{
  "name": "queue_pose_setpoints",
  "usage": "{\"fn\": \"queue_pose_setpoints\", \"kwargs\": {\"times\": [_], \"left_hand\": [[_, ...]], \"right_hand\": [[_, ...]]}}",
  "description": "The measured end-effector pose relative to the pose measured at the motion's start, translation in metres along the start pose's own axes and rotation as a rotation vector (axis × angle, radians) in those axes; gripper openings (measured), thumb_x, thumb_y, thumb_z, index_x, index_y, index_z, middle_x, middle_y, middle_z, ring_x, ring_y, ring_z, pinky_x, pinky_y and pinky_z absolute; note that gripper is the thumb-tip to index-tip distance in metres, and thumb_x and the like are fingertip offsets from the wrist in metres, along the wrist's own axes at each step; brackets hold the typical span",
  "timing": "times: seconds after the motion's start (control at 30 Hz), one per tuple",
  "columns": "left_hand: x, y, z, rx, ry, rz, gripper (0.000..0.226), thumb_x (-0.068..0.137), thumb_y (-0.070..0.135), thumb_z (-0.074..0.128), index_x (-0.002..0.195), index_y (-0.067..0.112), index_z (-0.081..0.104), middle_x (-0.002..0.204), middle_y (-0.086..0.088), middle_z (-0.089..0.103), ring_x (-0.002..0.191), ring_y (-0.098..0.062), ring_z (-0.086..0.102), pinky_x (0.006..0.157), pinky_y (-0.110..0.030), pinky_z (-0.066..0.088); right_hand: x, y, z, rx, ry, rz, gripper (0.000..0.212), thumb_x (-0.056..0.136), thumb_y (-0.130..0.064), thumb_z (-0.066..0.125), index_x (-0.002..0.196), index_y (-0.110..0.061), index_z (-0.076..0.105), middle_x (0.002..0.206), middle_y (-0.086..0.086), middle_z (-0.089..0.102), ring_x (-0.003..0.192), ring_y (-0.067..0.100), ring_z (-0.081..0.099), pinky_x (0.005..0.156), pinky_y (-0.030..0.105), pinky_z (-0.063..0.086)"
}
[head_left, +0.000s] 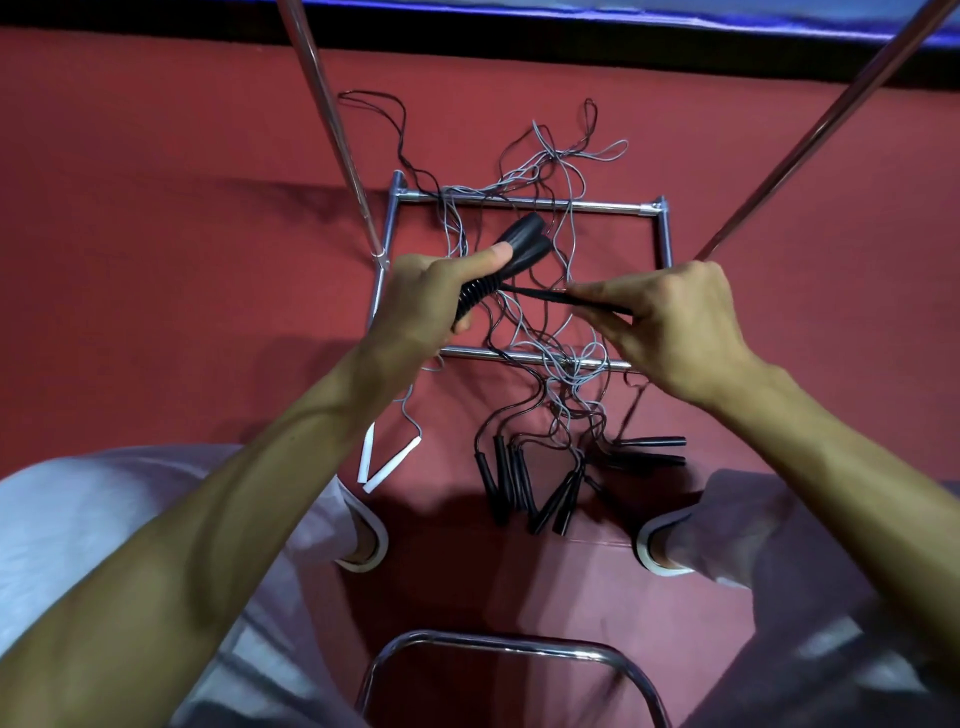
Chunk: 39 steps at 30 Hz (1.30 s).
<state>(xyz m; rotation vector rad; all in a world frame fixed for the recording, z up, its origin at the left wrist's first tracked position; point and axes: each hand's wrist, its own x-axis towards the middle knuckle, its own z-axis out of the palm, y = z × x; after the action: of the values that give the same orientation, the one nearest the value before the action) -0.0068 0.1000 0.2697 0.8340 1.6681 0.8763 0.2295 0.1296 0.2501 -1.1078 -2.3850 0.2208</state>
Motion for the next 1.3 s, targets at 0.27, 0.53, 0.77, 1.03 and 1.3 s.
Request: {"fn": "queue_pose_setpoints", "kwargs": {"times": [0.27,0.53,0.77,1.03,1.3], "left_hand": [[0.004,-0.001,0.000,0.036,0.019,0.045,0.051,0.081,0.053,0.077,0.061,0.015,0.051,0.056,-0.009,0.044,0.045,-0.018,0.041,0.041,-0.020,0.026],[0.004,-0.011,0.005,0.261,-0.050,0.291,0.071,0.080,0.061,0.070,0.064,-0.005,0.051,0.056,-0.008,0.031,0.054,-0.019,0.028,0.055,-0.043,0.028],[-0.001,-0.021,0.013,0.772,-0.058,0.342,0.043,0.077,0.074,0.067,0.085,0.033,0.078,0.055,0.002,0.055,0.058,-0.021,0.057,0.055,-0.032,0.041],[-0.005,-0.020,0.012,0.986,-0.046,0.509,0.062,0.054,0.089,0.071,0.081,0.033,0.072,0.057,0.008,0.057,0.062,-0.009,0.058,0.058,-0.028,0.044],[-0.012,-0.025,0.020,0.928,0.086,0.486,0.050,0.069,0.083,0.062,0.087,0.038,0.075,0.064,0.004,0.063,0.070,-0.022,0.063,0.064,-0.032,0.053]], "right_hand": [[0.010,-0.005,-0.001,0.353,-0.289,0.391,0.040,0.107,-0.033,0.051,0.083,-0.009,0.072,0.048,-0.004,0.060,0.042,0.014,0.052,0.049,0.027,0.044],[0.021,0.000,-0.016,1.441,-0.575,1.178,0.014,0.092,-0.024,0.054,0.089,-0.010,0.057,0.048,-0.009,0.034,0.036,0.003,0.028,0.036,0.016,0.020],[0.013,-0.009,0.001,1.093,-0.492,1.075,0.036,0.108,-0.017,0.043,0.079,-0.004,0.059,0.044,-0.001,0.035,0.031,0.010,0.027,0.038,0.022,0.011],[0.014,-0.023,0.002,1.183,-0.596,1.008,0.032,0.107,-0.016,0.043,0.082,-0.004,0.058,0.047,-0.002,0.033,0.034,0.008,0.027,0.043,0.025,0.010],[0.015,-0.030,0.002,1.129,-0.588,0.880,0.037,0.108,-0.019,0.044,0.078,-0.006,0.060,0.048,0.000,0.039,0.038,0.011,0.033,0.050,0.031,0.014]]}}
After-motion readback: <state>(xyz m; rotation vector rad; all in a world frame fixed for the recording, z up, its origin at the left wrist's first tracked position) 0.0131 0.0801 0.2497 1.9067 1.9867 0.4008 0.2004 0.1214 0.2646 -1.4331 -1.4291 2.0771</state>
